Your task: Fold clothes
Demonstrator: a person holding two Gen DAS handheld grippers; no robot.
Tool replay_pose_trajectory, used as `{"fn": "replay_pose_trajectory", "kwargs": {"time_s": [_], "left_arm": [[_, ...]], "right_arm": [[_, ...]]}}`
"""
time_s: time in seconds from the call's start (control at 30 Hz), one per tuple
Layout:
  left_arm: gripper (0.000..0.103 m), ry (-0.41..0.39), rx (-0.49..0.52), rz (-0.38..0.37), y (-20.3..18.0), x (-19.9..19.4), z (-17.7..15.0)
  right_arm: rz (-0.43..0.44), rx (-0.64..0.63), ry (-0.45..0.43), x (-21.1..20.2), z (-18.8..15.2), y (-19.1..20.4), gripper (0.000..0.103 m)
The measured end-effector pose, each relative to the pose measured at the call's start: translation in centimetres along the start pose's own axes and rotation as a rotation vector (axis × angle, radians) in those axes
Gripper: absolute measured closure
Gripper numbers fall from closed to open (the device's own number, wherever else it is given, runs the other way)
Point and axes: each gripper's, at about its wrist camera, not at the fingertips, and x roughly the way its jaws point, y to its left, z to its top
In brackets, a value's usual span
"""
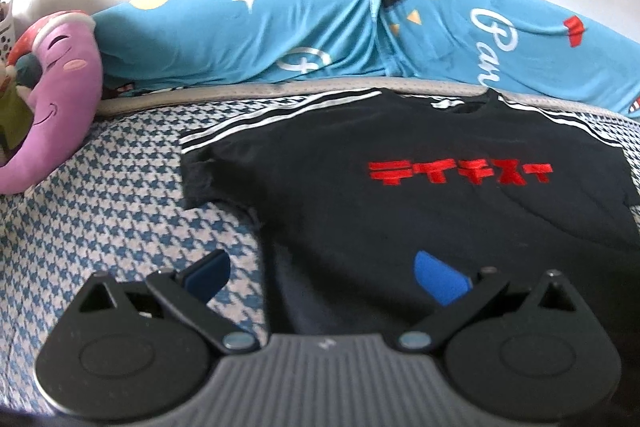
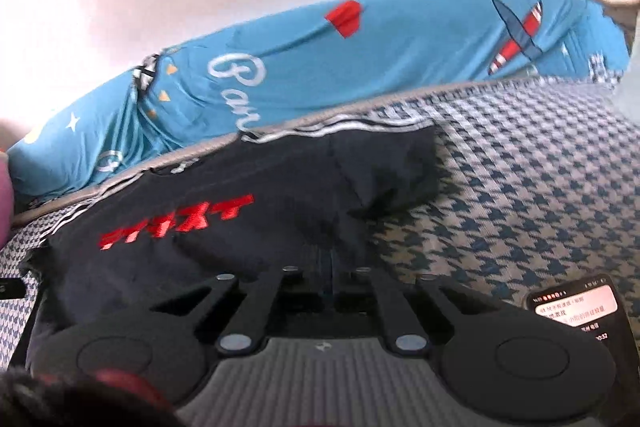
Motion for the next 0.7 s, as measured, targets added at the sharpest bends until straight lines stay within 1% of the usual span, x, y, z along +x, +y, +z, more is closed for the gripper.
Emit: {"fn": "replay_pose_trajectory", "kwargs": {"time_s": [0.07, 0.17, 0.27, 0.4, 0.53, 0.6, 0.7], "left_arm": [[0.0, 0.001, -0.017, -0.002, 0.7, -0.1, 0.1], [0.0, 0.005, -0.039, -0.009, 1.6, -0.2, 0.1], [0.0, 0.006, -0.05, -0.01, 2.0, -0.3, 0.0], [0.0, 0.004, -0.047, -0.002, 2.1, -0.2, 0.0], [0.0, 0.009, -0.049, 0.002, 2.3, 0.0, 0.0], [0.0, 0.011, -0.048, 0.005, 2.4, 0.1, 0.0], [0.0, 0.018, -0.05, 0.008, 2.6, 0.3, -0.1]], "right_arm": [[-0.001, 0.022, 0.011, 0.2, 0.4, -0.8, 0.091], [0.015, 0.083, 0.024, 0.8, 1.3, -2.1, 0.082], [0.009, 0.129, 0.029, 1.6, 2.2, -3.0, 0.079], [0.014, 0.223, 0.038, 3.0, 3.3, -4.3, 0.065], [-0.005, 0.347, 0.061, 4.6, 3.7, -6.0, 0.062], [-0.009, 0.402, 0.066, 5.2, 3.8, -6.7, 0.058], [-0.02, 0.447, 0.072, 6.0, 3.8, -7.0, 0.056]]}}
